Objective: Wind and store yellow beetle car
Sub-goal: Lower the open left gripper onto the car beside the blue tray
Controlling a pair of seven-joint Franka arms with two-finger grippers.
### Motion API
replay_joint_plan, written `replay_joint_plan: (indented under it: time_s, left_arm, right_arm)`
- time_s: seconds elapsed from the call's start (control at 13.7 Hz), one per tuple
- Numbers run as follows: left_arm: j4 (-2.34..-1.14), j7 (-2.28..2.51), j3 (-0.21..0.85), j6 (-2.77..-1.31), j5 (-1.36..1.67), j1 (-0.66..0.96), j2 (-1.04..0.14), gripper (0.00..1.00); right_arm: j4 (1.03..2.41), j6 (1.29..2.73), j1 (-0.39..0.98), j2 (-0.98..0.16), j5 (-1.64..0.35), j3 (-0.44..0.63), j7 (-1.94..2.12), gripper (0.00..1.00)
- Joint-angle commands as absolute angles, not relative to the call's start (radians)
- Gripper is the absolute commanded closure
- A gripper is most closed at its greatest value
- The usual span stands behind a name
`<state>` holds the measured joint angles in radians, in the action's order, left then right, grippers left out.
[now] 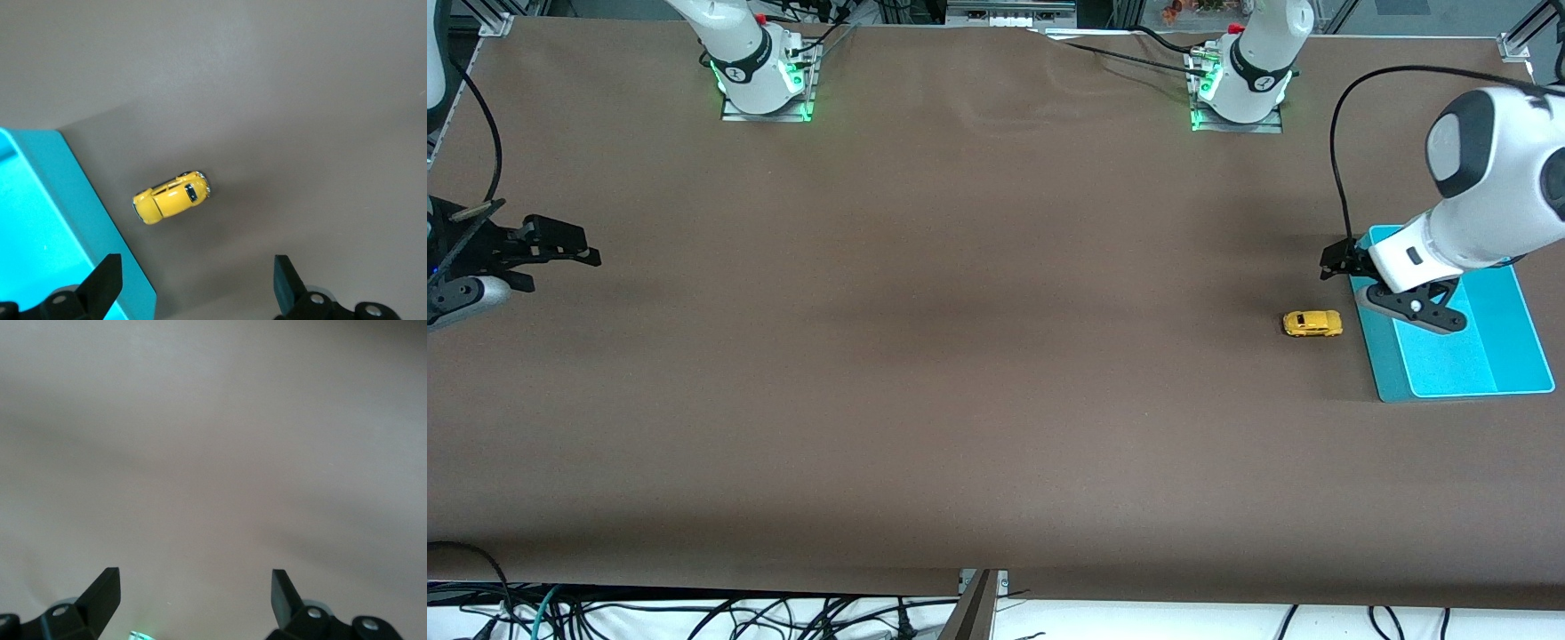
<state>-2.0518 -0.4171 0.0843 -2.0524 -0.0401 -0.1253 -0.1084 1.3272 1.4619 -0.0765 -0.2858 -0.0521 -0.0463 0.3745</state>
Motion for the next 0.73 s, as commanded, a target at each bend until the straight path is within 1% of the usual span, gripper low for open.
replay_joint_plan:
  time_s: [0.0,0.22,0.36,0.58,0.65]
  left_arm:
    - [-2.176,-0.561,0.087,-2.167,-0.106,-0.141,-0.112,0.00]
    - [-2.221,-0.649,0.087,-2.215,-0.123,-0.156,-0.138,0.00]
    - [-2.262,-0.734,0.087,-2.291,-0.150,-0.163,-0.170,0.00]
    - [-2.275,-0.862,0.087,-2.321,-0.152,-0.186,-0.227,0.01]
    - [-2.275,-0.911,0.087,-2.359,-0.152,-0.186,-0.248,0.01]
  right_arm:
    - [1.348,1.460,-0.066,-0.236,0.006,-0.061,0.356,0.00]
    - [1.348,1.473,-0.066,-0.201,0.040,-0.060,0.354,0.00]
    - [1.353,1.479,-0.066,-0.181,0.084,-0.060,0.353,0.00]
    - [1.358,1.474,-0.063,-0.178,0.100,-0.063,0.348,0.00]
    - [1.361,1.474,-0.061,-0.173,0.100,-0.064,0.347,0.00]
